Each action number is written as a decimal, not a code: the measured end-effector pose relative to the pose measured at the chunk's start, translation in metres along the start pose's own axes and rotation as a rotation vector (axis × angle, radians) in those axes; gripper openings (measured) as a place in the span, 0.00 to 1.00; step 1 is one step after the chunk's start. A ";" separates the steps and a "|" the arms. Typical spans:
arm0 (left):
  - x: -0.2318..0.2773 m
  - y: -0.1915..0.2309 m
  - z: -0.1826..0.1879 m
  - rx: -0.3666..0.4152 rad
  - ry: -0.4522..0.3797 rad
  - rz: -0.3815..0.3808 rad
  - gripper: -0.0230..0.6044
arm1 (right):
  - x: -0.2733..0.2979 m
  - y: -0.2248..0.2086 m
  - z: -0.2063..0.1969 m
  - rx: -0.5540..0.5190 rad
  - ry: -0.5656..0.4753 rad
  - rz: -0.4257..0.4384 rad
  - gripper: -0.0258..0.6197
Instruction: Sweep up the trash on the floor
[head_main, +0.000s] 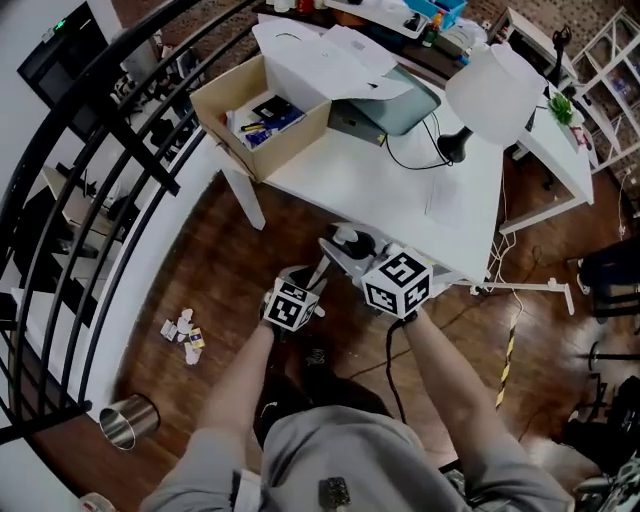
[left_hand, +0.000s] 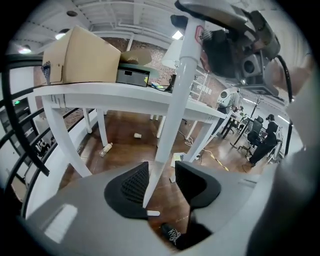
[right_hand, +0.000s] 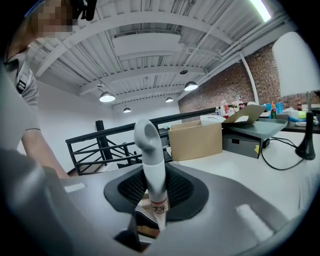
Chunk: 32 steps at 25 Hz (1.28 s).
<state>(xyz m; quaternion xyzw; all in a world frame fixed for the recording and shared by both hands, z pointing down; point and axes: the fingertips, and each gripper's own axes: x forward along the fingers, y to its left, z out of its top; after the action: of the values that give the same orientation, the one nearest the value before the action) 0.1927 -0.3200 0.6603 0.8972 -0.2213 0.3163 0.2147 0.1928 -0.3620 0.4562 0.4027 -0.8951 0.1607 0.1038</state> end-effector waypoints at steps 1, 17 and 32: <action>-0.001 0.004 0.001 -0.011 -0.006 0.007 0.31 | 0.001 -0.006 0.002 -0.001 -0.003 0.002 0.18; -0.072 0.019 -0.018 -0.130 -0.028 0.126 0.18 | -0.005 -0.111 -0.013 0.038 0.111 0.011 0.18; -0.085 0.023 0.004 -0.154 -0.063 0.150 0.14 | -0.023 -0.122 -0.011 0.065 0.088 -0.109 0.39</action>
<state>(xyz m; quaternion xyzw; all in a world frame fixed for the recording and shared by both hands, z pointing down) 0.1224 -0.3179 0.6068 0.8683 -0.3182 0.2853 0.2517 0.3002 -0.4180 0.4845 0.4467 -0.8606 0.2016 0.1387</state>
